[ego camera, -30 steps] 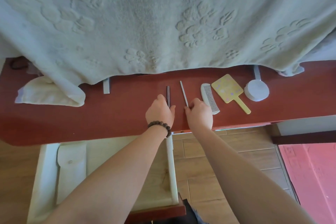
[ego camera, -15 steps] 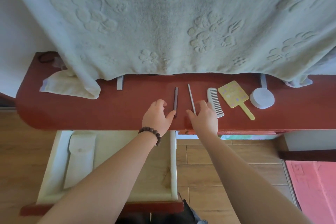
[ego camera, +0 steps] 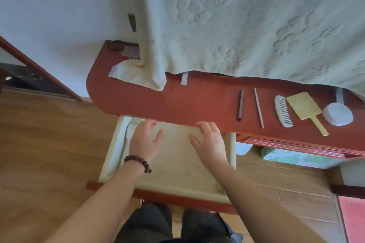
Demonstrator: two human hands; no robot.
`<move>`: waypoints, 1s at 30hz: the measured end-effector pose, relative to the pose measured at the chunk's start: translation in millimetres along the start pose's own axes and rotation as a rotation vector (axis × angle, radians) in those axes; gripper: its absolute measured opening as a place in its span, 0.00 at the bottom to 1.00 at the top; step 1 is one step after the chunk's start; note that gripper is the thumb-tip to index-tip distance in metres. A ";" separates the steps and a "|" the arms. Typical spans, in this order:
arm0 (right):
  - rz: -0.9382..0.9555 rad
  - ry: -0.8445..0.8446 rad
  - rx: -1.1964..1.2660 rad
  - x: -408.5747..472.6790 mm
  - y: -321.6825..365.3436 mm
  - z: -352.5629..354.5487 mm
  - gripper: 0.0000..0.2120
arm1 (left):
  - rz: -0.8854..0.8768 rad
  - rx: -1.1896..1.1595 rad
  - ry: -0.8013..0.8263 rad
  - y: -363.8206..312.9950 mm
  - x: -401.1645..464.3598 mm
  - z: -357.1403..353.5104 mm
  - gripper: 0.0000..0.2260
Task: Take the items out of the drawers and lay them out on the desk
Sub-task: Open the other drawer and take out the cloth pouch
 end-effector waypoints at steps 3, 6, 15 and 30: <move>-0.064 0.150 0.020 -7.0 24.5 -61.9 0.18 | 0.174 0.050 0.126 55.7 -0.4 24.9 0.18; -0.207 0.294 0.081 -5.5 43.1 -120.8 0.20 | 0.285 0.078 0.308 96.5 -0.4 37.8 0.25; -0.716 0.368 0.514 16.2 49.4 -207.9 0.28 | 0.360 -0.069 0.545 121.6 -2.7 19.6 0.36; -0.741 0.219 0.527 15.0 21.0 -220.2 0.10 | 0.494 -0.121 0.412 130.0 -2.9 -3.3 0.24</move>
Point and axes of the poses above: each hand's wrist, its own x-axis towards the middle knuckle, its own z-axis out of the back of the hand, y = z × x, the point moved 4 cm from there along x, towards the middle knuckle, and after that the axes turned 2 degrees about -x, right-handed, at the moved point
